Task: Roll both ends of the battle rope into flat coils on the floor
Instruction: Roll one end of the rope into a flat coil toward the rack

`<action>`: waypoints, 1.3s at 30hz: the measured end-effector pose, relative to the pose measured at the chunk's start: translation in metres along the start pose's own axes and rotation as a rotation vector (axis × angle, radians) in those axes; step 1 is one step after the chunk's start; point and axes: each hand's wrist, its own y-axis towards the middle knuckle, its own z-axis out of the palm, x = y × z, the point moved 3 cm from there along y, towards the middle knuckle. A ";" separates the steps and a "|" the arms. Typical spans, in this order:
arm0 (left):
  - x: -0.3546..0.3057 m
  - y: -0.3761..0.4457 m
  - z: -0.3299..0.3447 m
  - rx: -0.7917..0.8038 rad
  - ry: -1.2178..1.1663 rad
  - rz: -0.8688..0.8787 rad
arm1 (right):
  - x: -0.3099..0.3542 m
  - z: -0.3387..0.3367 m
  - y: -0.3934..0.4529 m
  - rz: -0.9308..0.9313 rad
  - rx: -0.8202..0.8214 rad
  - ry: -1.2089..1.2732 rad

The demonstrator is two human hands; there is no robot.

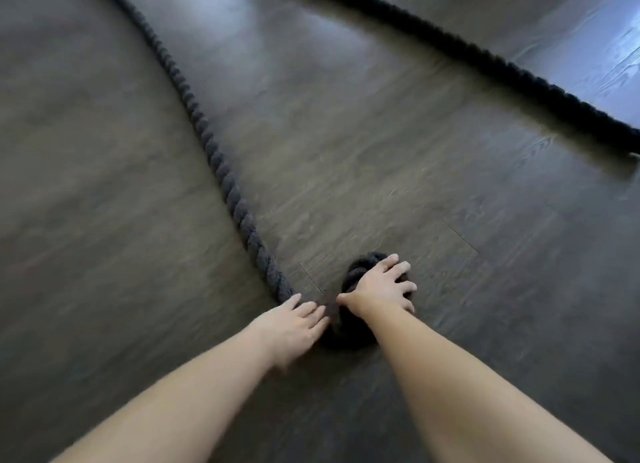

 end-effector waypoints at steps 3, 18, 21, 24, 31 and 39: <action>0.012 -0.026 -0.011 0.143 -0.055 -0.114 | 0.009 -0.005 -0.003 -0.099 0.028 -0.091; 0.068 -0.005 -0.010 0.057 -0.115 -0.268 | 0.045 -0.012 0.017 -0.377 0.071 -0.404; 0.068 0.011 -0.013 -0.012 -0.021 -0.227 | 0.048 -0.015 0.023 -0.416 0.076 -0.444; 0.076 0.023 -0.021 -0.056 0.087 -0.192 | 0.050 -0.017 0.026 -0.474 0.055 -0.502; 0.106 0.054 -0.027 -0.132 0.286 -0.016 | 0.055 -0.019 0.033 -0.568 0.043 -0.532; 0.118 0.059 -0.018 -0.317 0.243 0.069 | 0.070 -0.031 0.039 -0.693 0.029 -0.684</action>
